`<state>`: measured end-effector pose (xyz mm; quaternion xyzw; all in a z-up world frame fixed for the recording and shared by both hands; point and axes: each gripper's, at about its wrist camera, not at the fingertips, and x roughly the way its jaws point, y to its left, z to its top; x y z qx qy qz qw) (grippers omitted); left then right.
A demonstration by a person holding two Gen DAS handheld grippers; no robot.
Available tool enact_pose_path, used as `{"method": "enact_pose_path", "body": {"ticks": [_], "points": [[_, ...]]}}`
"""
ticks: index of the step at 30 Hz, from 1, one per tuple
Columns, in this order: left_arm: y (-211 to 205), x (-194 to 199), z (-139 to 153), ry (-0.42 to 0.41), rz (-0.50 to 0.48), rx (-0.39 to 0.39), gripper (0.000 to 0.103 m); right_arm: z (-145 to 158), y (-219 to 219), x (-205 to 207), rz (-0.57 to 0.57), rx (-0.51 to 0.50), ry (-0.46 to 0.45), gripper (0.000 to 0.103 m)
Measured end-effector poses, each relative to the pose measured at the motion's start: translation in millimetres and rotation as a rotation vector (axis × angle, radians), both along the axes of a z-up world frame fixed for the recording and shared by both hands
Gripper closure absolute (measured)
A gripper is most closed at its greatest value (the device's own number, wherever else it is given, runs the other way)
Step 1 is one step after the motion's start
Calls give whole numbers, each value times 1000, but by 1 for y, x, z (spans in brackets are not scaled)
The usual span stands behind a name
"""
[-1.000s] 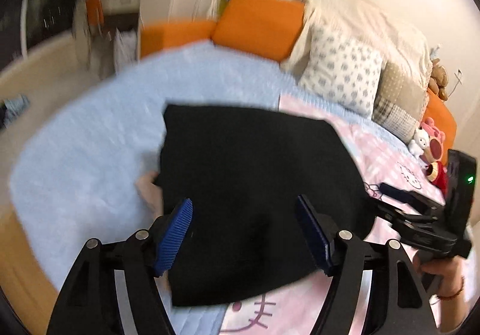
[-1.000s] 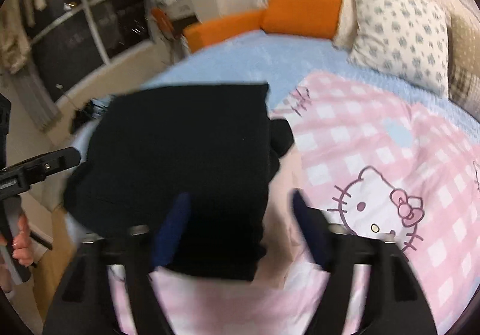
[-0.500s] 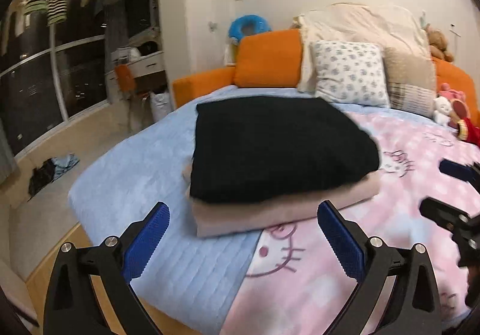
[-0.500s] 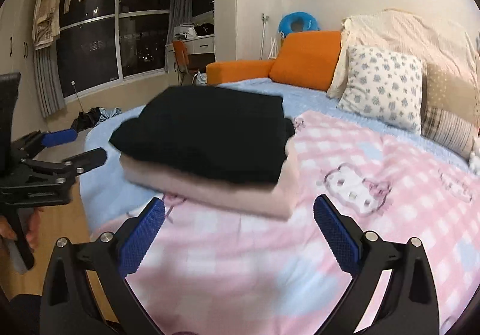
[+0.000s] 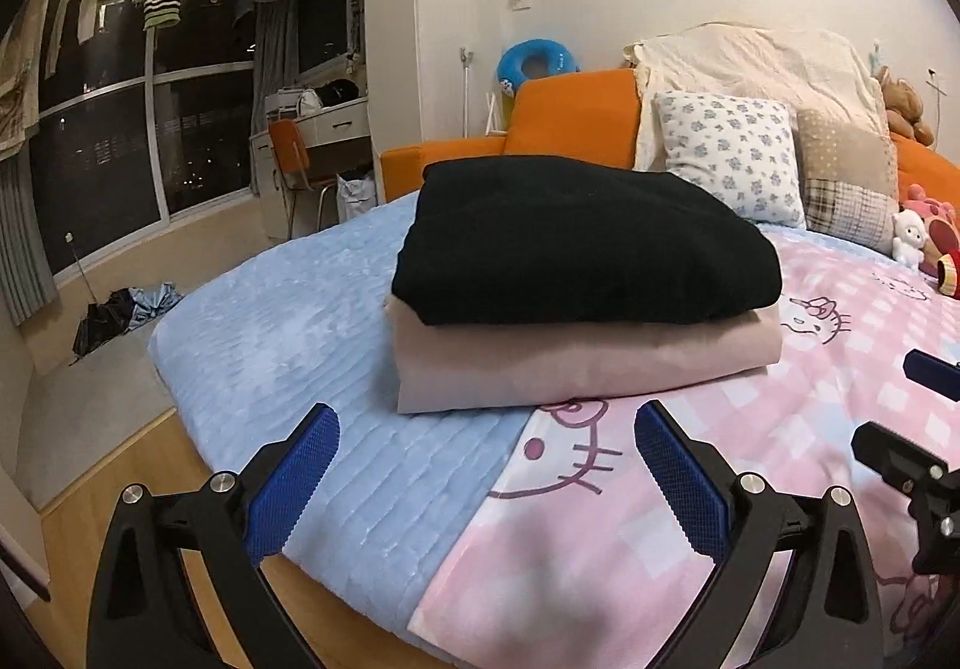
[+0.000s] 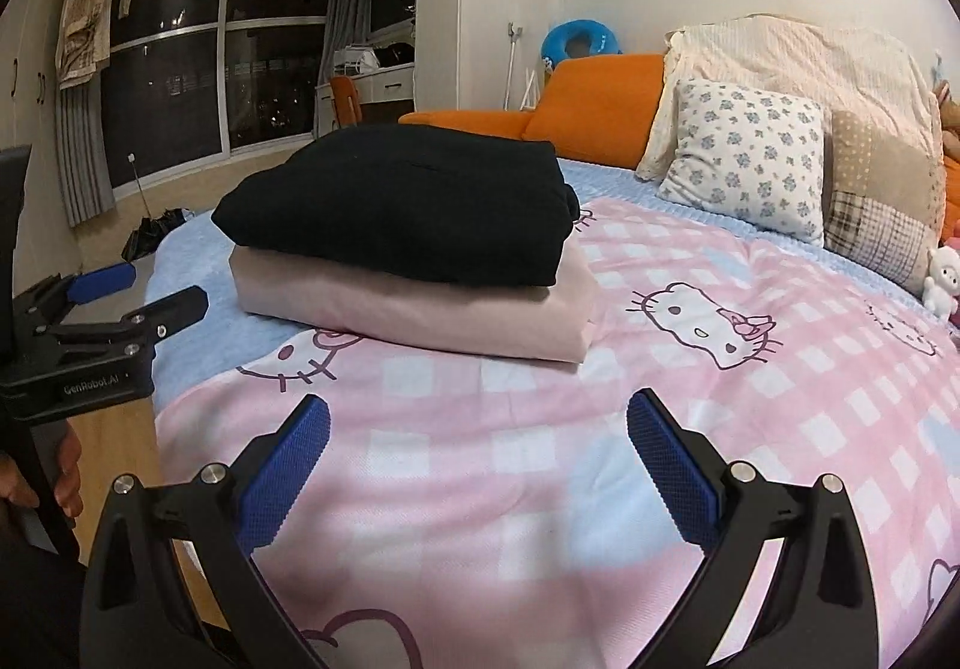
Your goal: Fold large clothes
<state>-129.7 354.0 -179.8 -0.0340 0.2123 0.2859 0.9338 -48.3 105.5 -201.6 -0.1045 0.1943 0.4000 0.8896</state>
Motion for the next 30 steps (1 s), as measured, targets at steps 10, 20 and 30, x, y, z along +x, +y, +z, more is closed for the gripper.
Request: {"method": "enact_pose_path", "body": {"ticks": [10,20,30], "points": [[-7,2,1,7,1,10,3,9,1,-2,12,17,-19,5],[-16,3,2,9,-11,22,3,9,-4,0,-4,16,-26,5],[-22,2,4,6,2,25,3,7,-6,1,-9,20,-27,5]]}}
